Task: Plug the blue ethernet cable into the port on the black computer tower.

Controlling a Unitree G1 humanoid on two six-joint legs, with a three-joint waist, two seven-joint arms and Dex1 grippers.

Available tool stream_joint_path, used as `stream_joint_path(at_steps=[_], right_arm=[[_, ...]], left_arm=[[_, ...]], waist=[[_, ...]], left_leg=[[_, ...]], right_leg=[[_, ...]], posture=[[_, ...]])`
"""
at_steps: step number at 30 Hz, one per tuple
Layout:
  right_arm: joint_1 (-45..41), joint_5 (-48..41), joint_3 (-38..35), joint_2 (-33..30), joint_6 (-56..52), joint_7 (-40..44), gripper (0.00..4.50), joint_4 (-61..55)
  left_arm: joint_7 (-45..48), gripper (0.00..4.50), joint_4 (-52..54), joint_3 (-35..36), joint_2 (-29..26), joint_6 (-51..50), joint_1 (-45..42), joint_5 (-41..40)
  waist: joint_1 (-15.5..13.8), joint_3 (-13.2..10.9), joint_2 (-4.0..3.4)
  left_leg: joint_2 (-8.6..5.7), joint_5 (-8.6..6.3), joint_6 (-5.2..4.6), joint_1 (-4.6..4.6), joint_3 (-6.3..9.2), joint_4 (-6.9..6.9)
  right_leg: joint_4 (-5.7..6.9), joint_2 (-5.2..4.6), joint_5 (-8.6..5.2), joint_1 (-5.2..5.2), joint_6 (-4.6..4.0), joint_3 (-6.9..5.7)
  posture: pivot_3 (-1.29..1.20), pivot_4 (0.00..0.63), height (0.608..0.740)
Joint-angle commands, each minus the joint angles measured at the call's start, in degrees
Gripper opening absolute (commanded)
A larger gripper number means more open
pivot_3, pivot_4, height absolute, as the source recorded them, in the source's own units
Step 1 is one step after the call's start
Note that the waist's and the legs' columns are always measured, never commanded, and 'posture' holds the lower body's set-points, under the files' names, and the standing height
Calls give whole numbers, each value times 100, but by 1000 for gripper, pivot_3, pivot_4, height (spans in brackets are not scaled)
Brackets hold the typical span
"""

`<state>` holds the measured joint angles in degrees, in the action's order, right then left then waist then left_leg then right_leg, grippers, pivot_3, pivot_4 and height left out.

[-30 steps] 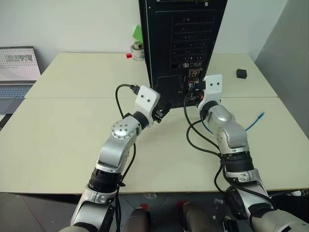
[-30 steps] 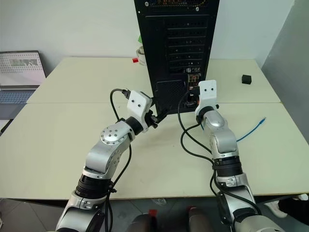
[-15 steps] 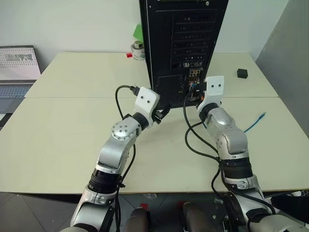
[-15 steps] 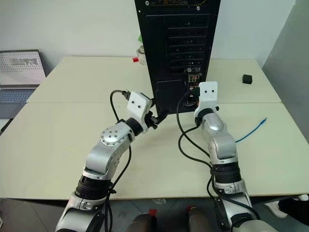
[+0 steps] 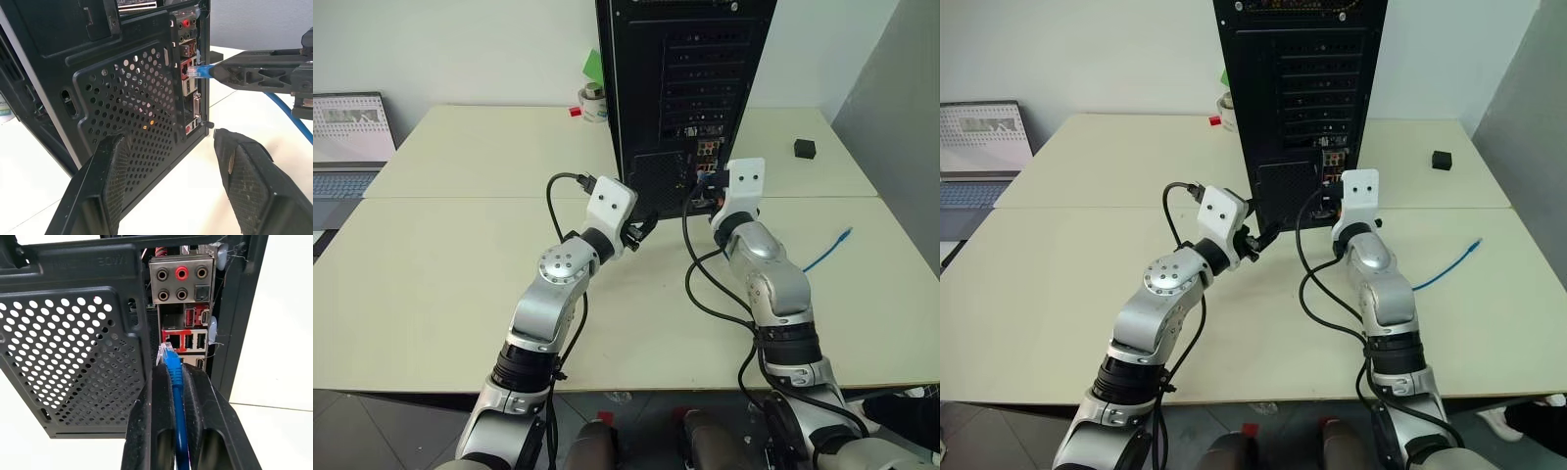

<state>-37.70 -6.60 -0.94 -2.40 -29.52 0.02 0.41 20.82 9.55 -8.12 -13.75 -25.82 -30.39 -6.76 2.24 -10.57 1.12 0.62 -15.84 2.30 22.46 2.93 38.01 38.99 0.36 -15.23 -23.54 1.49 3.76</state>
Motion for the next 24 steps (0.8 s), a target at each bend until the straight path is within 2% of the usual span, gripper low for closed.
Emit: stream_joint_path(at_steps=[1, 24], right_arm=[[-217, 10, -48, 27, 240, 22, 0, -26], [-312, 152, -112, -2, 281, -155, 0, 100]], left_arm=[[20, 2862, 315, 35, 11, 89, -14, 5], [24, 2862, 365, 36, 9, 41, 23, 28]], waist=[[0, 0, 0], [0, 0, 0]], left_leg=[[0, 0, 0, 0, 0, 0], [0, 0, 0, 1, 0, 0]], right_leg=[[0, 0, 0, 0, 0, 0], [0, 0, 0, -2, 0, 0]], posture=[[0, 150, 740], [0, 150, 740]])
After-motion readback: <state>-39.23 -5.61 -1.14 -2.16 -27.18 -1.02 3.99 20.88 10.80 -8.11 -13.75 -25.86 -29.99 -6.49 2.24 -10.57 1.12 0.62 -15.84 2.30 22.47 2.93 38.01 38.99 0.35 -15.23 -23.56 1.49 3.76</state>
